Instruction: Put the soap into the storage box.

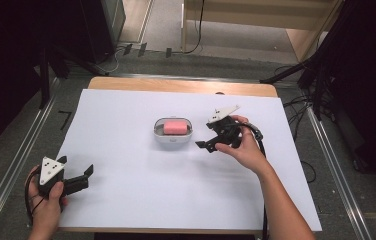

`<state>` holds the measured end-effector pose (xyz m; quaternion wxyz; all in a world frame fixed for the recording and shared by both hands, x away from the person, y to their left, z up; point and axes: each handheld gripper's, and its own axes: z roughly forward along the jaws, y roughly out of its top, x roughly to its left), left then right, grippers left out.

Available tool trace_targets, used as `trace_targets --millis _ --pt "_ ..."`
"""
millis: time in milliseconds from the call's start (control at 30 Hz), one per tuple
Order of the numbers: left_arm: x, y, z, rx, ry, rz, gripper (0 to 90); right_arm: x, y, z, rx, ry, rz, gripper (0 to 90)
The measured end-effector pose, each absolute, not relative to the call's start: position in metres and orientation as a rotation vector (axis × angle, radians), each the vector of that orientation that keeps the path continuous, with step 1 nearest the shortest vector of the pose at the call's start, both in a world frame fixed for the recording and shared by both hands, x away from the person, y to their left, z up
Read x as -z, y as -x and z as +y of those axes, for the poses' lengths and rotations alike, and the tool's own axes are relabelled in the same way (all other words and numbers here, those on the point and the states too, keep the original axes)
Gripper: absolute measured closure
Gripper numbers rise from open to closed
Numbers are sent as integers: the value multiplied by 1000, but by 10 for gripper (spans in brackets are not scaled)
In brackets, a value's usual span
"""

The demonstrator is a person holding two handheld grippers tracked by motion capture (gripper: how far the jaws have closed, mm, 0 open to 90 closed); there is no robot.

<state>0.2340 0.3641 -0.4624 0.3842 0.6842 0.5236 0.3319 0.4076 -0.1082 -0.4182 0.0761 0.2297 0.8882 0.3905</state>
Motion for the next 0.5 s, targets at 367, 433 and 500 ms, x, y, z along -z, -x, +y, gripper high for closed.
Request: trace_targets --millis 367,433,500 --pt "462 -234 364 -845 -1745 1335 70 423 -394 -126 -1196 -728 2622 163" --pt "462 -234 364 -845 -1744 1336 70 423 -392 -129 -1193 -735 2617 158" --pt "462 -234 364 -845 -1744 1336 70 423 -391 -131 -1197 -739 2612 158"
